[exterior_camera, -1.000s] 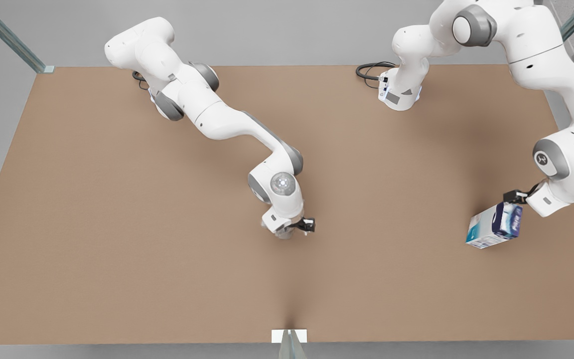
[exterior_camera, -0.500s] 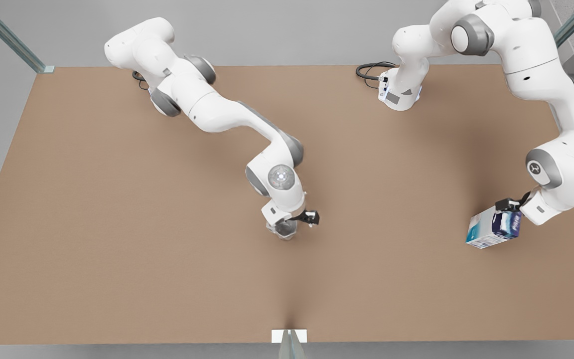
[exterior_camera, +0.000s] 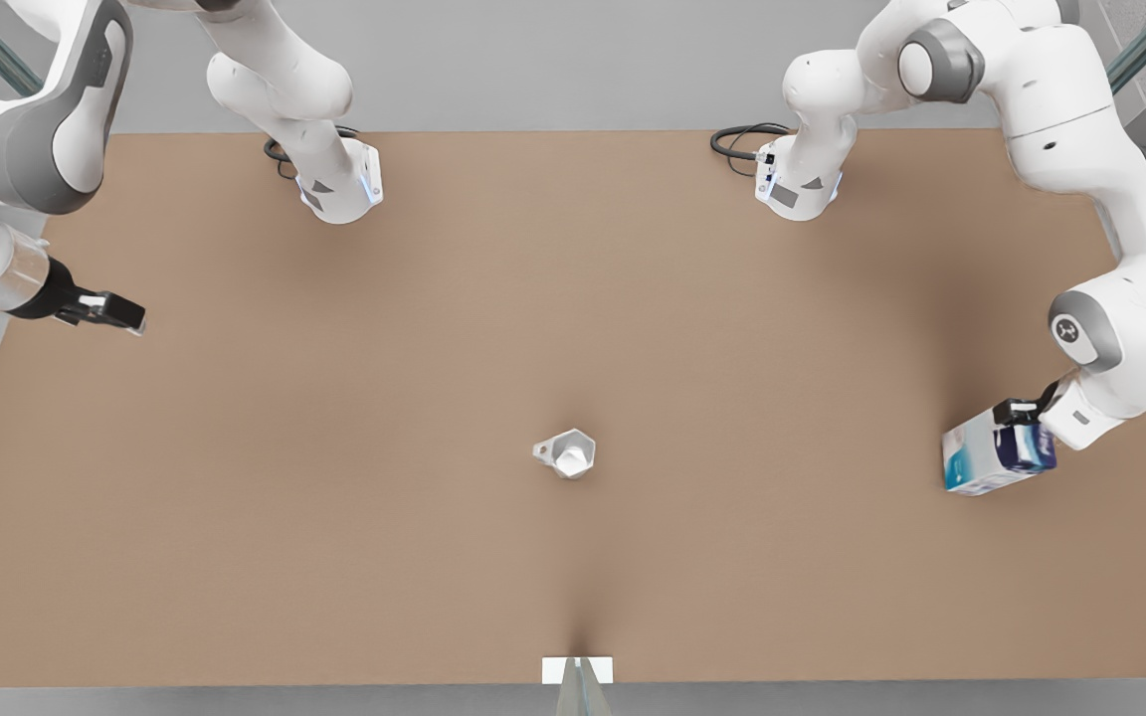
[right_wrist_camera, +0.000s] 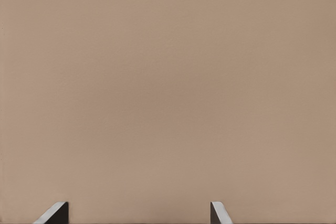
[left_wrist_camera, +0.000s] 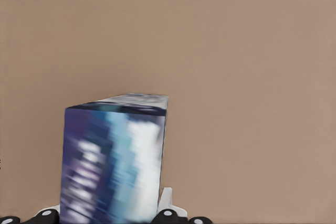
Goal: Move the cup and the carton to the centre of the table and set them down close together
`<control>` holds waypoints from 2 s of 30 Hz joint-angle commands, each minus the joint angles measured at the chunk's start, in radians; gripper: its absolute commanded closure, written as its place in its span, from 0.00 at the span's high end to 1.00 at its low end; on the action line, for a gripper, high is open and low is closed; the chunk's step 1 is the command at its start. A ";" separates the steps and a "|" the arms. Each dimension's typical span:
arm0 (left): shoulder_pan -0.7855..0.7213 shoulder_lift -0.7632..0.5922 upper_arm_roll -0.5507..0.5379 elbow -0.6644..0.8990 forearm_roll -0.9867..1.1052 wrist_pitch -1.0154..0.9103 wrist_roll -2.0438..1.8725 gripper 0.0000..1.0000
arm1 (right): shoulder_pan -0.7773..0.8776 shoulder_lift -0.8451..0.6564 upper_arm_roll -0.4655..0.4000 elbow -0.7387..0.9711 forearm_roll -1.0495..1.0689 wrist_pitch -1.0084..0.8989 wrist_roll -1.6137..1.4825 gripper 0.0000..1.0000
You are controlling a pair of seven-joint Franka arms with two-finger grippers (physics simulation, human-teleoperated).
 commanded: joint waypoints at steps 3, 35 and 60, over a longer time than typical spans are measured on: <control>-0.108 -0.093 -0.009 -0.033 -0.032 -0.105 -0.351 0.54 | 0.033 0.010 0.009 -0.008 -0.005 0.065 0.008 1.00; -0.880 0.068 -0.200 0.005 -0.215 0.142 -1.787 0.90 | 0.007 0.013 0.005 -0.012 0.015 0.028 0.007 1.00; -0.326 -0.131 -0.134 0.284 0.038 -0.480 -0.253 1.00 | -0.014 0.016 0.005 -0.014 0.015 0.028 0.007 1.00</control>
